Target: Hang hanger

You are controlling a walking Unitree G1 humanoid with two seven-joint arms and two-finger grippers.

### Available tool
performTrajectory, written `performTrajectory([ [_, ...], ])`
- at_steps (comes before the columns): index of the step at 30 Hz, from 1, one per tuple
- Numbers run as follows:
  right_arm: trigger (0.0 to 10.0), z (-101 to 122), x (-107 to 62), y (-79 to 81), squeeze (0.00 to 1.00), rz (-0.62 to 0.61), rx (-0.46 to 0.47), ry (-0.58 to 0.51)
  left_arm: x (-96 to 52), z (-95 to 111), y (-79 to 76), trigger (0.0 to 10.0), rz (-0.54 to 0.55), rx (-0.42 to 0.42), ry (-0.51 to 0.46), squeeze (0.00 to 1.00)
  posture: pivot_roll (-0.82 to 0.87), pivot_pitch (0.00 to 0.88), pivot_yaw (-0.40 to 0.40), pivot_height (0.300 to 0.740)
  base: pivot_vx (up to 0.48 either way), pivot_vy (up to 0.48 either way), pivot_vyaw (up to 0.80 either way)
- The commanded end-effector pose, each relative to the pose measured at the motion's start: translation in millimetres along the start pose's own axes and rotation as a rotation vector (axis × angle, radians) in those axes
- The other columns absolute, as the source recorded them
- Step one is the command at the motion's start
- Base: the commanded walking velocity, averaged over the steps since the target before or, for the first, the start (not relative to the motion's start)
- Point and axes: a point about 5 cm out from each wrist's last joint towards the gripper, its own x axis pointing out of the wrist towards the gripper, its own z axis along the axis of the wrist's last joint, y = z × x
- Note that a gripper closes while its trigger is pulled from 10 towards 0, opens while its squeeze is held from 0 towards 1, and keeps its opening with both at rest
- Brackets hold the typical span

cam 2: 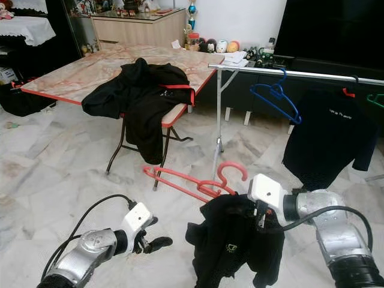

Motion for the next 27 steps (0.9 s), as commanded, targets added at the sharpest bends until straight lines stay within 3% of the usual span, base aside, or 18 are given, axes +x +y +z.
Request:
performTrajectory([
  [1,0.0,15.5,-6.1,-1.9,0.00,-0.009,-0.038,-0.045,1.8,3.4,6.2,10.0,0.038,-0.011,-0.025,0.00,-0.11,0.009,0.016,0.740,0.000,0.000,0.00],
  [9,0.0,32.8,-4.8,4.6,0.00,0.030,-0.063,-0.090,11.7,3.4,2.9,10.0,0.038,-0.024,-0.038,0.00,-0.11,0.000,0.017,0.740,0.000,0.000,0.00],
  [15,0.0,36.7,-5.6,8.6,0.00,0.069,-0.084,-0.069,16.3,1.2,-5.1,10.0,-0.051,-0.020,-0.021,0.00,-0.13,0.000,0.018,0.740,0.000,0.000,0.00],
  [21,0.0,39.9,-4.4,8.7,0.00,0.074,-0.093,-0.058,15.8,-4.8,-9.9,10.0,-0.155,0.095,0.057,0.00,-0.12,0.000,0.015,0.740,0.000,0.000,0.00],
  [24,0.0,40.5,-2.2,10.1,0.00,0.084,-0.096,-0.055,12.6,-10.0,-6.5,10.0,-0.168,0.175,0.118,0.00,-0.12,0.000,0.012,0.740,0.000,0.000,0.00],
  [27,0.0,41.0,-1.0,9.8,0.00,0.085,-0.097,-0.054,11.5,-10.1,-3.3,10.0,-0.165,0.196,0.132,0.00,-0.12,0.001,0.010,0.740,0.000,0.000,0.00],
])
